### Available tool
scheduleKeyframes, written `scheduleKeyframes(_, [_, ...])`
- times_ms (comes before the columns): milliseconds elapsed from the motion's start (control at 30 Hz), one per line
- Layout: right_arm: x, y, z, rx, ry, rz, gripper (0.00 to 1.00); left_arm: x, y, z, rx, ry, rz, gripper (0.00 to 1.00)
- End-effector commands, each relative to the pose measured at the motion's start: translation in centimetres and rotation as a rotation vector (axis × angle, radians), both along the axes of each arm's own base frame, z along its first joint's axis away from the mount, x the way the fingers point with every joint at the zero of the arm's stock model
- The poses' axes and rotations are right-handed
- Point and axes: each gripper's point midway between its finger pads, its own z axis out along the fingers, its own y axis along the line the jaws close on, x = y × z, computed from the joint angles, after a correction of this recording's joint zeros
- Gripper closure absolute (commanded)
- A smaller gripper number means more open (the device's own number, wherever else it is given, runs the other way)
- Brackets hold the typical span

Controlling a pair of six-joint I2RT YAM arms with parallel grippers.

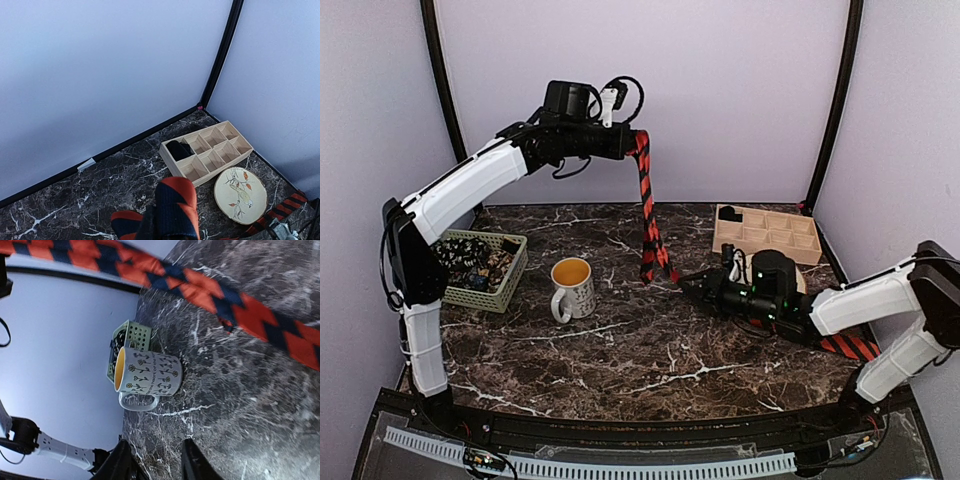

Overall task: Roll the ties
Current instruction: Put down the tie at the center of the board.

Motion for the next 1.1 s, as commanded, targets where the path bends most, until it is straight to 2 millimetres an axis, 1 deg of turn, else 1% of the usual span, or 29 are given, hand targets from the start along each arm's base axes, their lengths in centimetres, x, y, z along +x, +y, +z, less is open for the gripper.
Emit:
scheduleKeyframes(0, [-0.6,5.1,2.2,0.025,-0.076,0.208,0.57,-1.8,2.3,3.9,0.000,-0.071,0.016,1.00])
scheduleKeyframes(33, [-0.7,5.6,1.9,0.003,-0.069,0.231,0.51,-1.8,2.7,4.1,0.004,-0.076,0.023,1.00])
scheduleKeyframes(67, [-0.8,6.1,2.1,-0.008,-0.069,0.259,0.48,-1.9,3.2,4.4,0.005,-0.080,0.028,1.00])
scheduleKeyframes(133, [-1.3,6.3,2.3,-0.043,-0.072,0.304,0.45,-1.9,4.4,4.8,0.007,-0.085,0.052,1.00])
scheduleKeyframes(167, [-1.6,6.1,2.4,-0.081,-0.070,0.324,0.44,-2.0,4.9,5.0,0.006,-0.086,0.070,1.00])
scheduleKeyframes(200, [-1.8,5.8,2.7,-0.118,-0.076,0.337,0.44,-1.5,6.3,5.2,0.005,-0.086,0.101,1.00])
scheduleKeyframes(300, [-1.9,4.0,4.8,-0.189,-0.119,0.334,0.41,-1.1,9.1,6.6,0.004,-0.106,0.164,1.00])
scheduleKeyframes(333, [-1.7,3.0,5.7,-0.190,-0.129,0.318,0.39,-1.2,9.8,7.3,0.000,-0.118,0.175,1.00])
scheduleKeyframes(367, [-1.4,1.9,6.3,-0.192,-0.133,0.298,0.37,-1.5,10.9,8.4,-0.015,-0.135,0.191,1.00])
scheduleKeyframes(433, [-0.3,-0.9,7.2,-0.213,-0.136,0.237,0.32,-1.7,12.7,9.9,-0.039,-0.159,0.215,1.00])
scheduleKeyframes(500, [1.3,-4.4,7.2,-0.286,-0.123,0.157,0.31,-1.4,14.8,10.4,-0.047,-0.158,0.245,1.00])
scheduleKeyframes(533, [2.4,-6.8,6.9,-0.337,-0.108,0.105,0.31,-1.3,15.5,10.5,-0.049,-0.154,0.255,1.00])
scheduleKeyframes(600, [3.3,-10.1,6.2,-0.438,-0.082,0.044,0.31,-0.7,17.2,10.2,-0.040,-0.139,0.287,1.00])
scheduleKeyframes(633, [3.4,-11.3,5.8,-0.473,-0.063,0.029,0.31,-0.4,18.2,10.2,-0.037,-0.134,0.313,1.00])
scheduleKeyframes(700, [3.3,-12.9,5.4,-0.492,-0.030,0.012,0.31,0.3,20.4,9.7,-0.028,-0.108,0.377,1.00])
scheduleKeyframes(767, [2.9,-13.6,4.6,-0.494,0.009,0.013,0.31,1.0,22.5,9.6,-0.025,-0.094,0.441,1.00])
scheduleKeyframes(800, [2.6,-13.8,4.2,-0.499,0.024,0.017,0.31,1.2,23.0,9.7,-0.025,-0.094,0.450,1.00])
scheduleKeyframes(833, [2.4,-13.9,3.8,-0.505,0.034,0.029,0.31,1.2,23.0,9.7,-0.023,-0.098,0.437,1.00])
scheduleKeyframes(867, [2.1,-14.1,3.1,-0.523,0.058,0.046,0.31,1.2,22.6,9.8,-0.021,-0.107,0.405,1.00])
scheduleKeyframes(933, [1.6,-14.4,1.6,-0.581,0.105,0.089,0.33,0.6,20.2,9.2,-0.053,-0.085,0.268,1.00])
scheduleKeyframes(1000, [1.3,-14.6,0.6,-0.629,0.133,0.126,0.35,-0.1,17.3,7.8,-0.113,-0.023,0.112,1.00])
scheduleKeyframes(1067, [1.3,-14.7,0.4,-0.643,0.139,0.137,0.35,-0.6,14.8,5.3,-0.125,0.053,0.006,1.00])
